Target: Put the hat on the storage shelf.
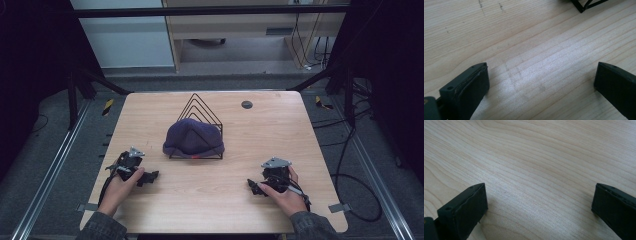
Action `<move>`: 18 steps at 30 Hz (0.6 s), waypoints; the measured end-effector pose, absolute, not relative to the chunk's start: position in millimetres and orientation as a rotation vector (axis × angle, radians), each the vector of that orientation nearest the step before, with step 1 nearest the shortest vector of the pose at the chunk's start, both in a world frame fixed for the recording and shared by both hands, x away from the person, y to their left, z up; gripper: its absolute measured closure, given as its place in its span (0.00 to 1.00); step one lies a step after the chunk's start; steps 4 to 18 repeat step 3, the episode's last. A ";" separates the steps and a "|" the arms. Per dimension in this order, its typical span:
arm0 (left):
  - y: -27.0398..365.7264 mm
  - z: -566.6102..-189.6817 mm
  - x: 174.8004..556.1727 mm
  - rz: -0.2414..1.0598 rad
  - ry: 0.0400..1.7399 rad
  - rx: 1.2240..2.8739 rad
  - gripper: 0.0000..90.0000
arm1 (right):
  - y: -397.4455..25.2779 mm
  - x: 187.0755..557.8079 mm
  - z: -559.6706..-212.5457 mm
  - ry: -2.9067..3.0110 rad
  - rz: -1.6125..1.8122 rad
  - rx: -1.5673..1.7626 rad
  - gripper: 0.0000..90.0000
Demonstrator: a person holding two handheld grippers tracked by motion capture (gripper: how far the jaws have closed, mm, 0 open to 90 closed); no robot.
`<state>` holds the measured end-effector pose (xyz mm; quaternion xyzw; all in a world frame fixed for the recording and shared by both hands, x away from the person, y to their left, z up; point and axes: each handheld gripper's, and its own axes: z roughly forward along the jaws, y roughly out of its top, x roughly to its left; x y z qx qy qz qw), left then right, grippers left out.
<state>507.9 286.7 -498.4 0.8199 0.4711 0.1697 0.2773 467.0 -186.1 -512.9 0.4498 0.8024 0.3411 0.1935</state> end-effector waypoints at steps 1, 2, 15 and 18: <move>286.6 -498.4 507.9 0.454 1.265 2.202 0.00 | -186.2 467.0 -512.9 2.251 0.956 1.260 0.00; 286.5 -498.4 507.9 0.456 1.264 2.202 0.00 | -186.1 467.0 -512.9 2.250 0.955 1.262 0.00; 286.6 -498.4 508.0 0.455 1.262 2.203 0.00 | -185.9 467.0 -512.9 2.248 0.954 1.264 0.00; 286.6 -498.4 508.0 0.455 1.262 2.203 0.00 | -185.9 467.0 -512.9 2.248 0.954 1.264 0.00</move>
